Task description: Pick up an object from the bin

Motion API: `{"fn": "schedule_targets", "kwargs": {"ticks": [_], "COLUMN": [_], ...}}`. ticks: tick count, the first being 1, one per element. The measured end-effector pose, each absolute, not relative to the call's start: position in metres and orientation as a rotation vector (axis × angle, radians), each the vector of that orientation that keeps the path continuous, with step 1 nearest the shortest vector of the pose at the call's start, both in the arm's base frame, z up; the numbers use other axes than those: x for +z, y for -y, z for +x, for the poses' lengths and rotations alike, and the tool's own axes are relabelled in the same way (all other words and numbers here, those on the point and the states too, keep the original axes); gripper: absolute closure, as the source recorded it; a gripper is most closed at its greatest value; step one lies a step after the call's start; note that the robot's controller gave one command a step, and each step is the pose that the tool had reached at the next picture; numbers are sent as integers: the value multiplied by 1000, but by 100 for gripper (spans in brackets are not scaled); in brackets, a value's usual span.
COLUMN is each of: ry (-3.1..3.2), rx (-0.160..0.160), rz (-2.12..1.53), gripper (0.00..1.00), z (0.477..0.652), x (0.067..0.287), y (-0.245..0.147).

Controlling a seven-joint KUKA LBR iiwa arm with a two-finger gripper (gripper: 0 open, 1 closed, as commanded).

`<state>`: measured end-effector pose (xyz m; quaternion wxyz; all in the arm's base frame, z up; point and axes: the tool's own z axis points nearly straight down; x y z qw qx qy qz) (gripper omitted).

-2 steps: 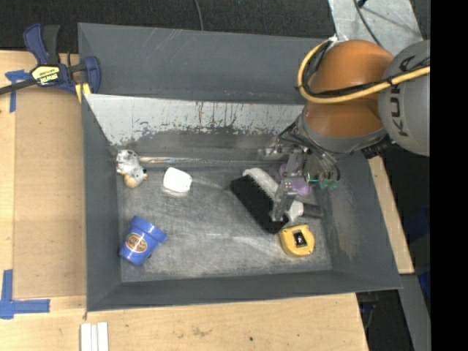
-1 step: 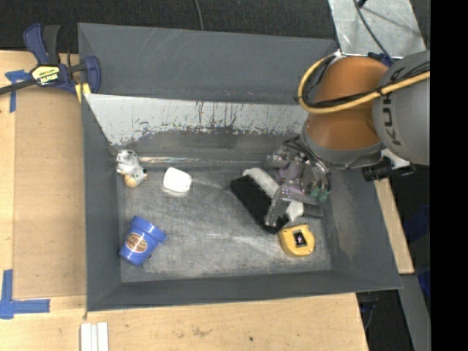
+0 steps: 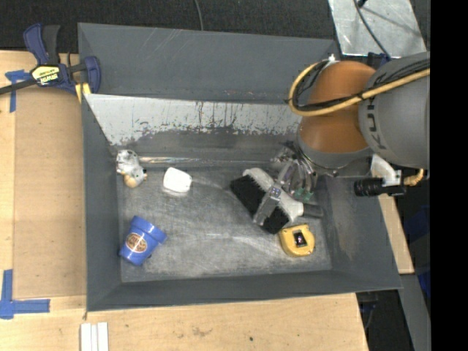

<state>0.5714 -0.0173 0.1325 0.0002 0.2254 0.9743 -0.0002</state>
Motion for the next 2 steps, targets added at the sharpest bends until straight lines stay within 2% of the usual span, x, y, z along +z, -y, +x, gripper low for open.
{"fn": "schedule_targets", "kwargs": {"ticks": [1, 2], "ry": [-3066, -2967], "rx": [-1, 5], "rz": [674, 995], "gripper": [0, 0], "z": [573, 580], "x": [127, 88], "y": [9, 16]}}
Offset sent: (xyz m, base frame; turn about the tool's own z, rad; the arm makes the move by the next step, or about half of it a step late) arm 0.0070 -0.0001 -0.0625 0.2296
